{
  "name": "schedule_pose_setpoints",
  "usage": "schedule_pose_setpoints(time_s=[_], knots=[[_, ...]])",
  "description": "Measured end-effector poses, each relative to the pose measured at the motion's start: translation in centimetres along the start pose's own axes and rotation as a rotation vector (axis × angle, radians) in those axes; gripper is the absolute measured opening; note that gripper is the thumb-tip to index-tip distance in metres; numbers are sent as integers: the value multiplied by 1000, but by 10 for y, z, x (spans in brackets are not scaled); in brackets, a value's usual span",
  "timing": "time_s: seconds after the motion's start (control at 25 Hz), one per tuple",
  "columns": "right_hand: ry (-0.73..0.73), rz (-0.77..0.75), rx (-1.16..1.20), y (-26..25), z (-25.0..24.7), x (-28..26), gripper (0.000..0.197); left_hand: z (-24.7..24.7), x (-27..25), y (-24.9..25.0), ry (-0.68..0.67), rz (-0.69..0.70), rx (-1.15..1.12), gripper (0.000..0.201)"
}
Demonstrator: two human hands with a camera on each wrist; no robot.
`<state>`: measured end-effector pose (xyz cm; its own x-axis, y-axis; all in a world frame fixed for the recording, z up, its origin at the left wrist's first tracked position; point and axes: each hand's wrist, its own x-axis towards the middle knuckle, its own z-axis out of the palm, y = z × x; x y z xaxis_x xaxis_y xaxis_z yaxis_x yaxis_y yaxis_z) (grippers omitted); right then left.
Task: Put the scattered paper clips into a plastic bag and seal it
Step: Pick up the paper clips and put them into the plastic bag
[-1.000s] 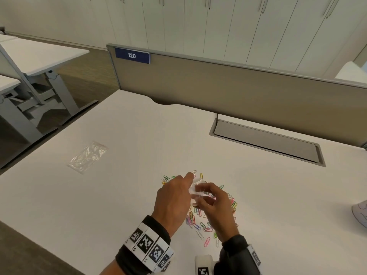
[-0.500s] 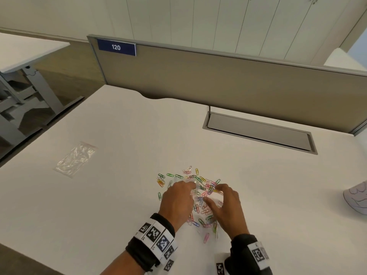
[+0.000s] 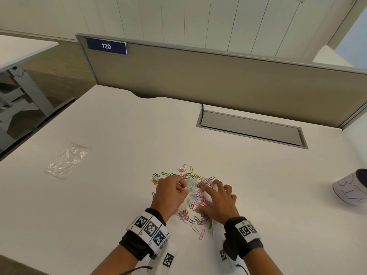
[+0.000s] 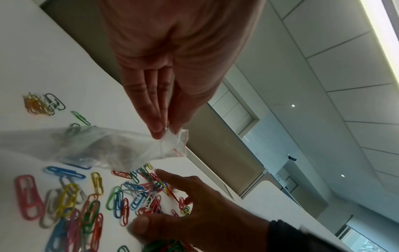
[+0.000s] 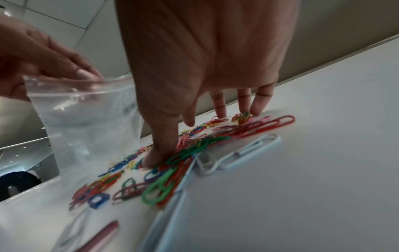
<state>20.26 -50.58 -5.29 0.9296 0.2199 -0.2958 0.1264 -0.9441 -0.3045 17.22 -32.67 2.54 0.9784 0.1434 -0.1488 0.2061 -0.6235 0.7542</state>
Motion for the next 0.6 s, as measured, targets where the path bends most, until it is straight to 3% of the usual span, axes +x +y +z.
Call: schedule_pose_setpoints(time_s=[0.16,0.24,0.4,0.6], knots=[[141,-85,173,-5,7,6,37,2,4,-2,2,-22,-38,7],[181,-109,180,-6,9,6,23,3,5,-4,12,-31,-72,7],[231,-157,85,-7,8,9,13,3,8,-6,21,-51,-114,6],[237,-150,100,-3,3,8,18,3,7,-5,37,-46,-137,6]])
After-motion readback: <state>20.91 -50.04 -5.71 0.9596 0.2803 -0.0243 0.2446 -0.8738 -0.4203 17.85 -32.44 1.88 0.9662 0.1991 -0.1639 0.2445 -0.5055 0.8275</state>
